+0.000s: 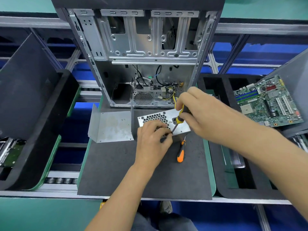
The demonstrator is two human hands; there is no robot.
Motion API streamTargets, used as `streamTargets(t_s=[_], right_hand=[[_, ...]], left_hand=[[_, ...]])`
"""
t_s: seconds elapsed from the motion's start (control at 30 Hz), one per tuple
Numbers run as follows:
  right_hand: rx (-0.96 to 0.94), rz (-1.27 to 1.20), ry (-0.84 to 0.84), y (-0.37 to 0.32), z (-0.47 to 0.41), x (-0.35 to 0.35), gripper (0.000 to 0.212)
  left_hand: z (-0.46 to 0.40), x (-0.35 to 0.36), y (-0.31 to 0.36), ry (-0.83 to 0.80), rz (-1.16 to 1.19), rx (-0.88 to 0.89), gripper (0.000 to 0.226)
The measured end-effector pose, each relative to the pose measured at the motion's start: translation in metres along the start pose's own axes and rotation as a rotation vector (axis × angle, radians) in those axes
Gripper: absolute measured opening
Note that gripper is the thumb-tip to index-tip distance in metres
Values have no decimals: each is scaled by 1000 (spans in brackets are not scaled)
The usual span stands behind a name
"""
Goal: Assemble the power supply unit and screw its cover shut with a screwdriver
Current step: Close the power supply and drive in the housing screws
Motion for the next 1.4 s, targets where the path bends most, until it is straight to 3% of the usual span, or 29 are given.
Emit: streamTargets(t_s=[0.07,0.17,0.23,0.33,0.4,0.53,0.63,0.7,0.77,0.87,1.0,1.17,1.3,1.4], right_hand=[[36,115,-48,-2,-8,-4,16],[66,469,-36,-8,-20,-8,39],[58,485,-59,-12,-22,-6,47],[-46,350,-207,-20,-18,3,28],[-144,454,-220,-24,-19,2,15],[-128,694,-96,-32,-26,2,30],[8,629,-80,-28,-28,1,44],[14,503,-197,-23,-25,7,28],[-107,513,-268,-25,-23,9,20],[-151,580,-202,-32,-23,2,10],[-66,730,-102,-35,-23,7,21],[-127,621,-249,-32,-22,11,26],[-89,674,-171,-38,-22,4,5],[1,704,-77,-40,-24,3,30]], left_hand=[[0,0,-1,-1,7,-11,10],[0,1,-3,2,11,-21,9],[0,3,-3,-11,9,-34,10],[-4,6,-3,-16,-12,-47,11],[-6,5,-4,-7,-21,-37,10],[-3,5,-4,7,-32,15,9],[-2,6,-5,5,-35,14,12],[-2,7,-6,-12,-35,21,17],[-2,7,-8,-29,-34,23,21],[-1,8,-7,-35,-43,26,22],[-1,8,-5,-19,-47,28,24],[-2,7,-5,-10,-39,30,25],[-2,7,-4,-6,-45,22,27],[-2,7,-3,-20,-44,19,27]])
Point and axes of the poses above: each hand's wrist, its own z-axis away from the middle knuckle, its own x-axis out of the palm, y = z × x, the point moved 8 cm from there along -z, towards the middle knuckle, and after that the axes turned 8 degrees about x, right-handed, at the moved point
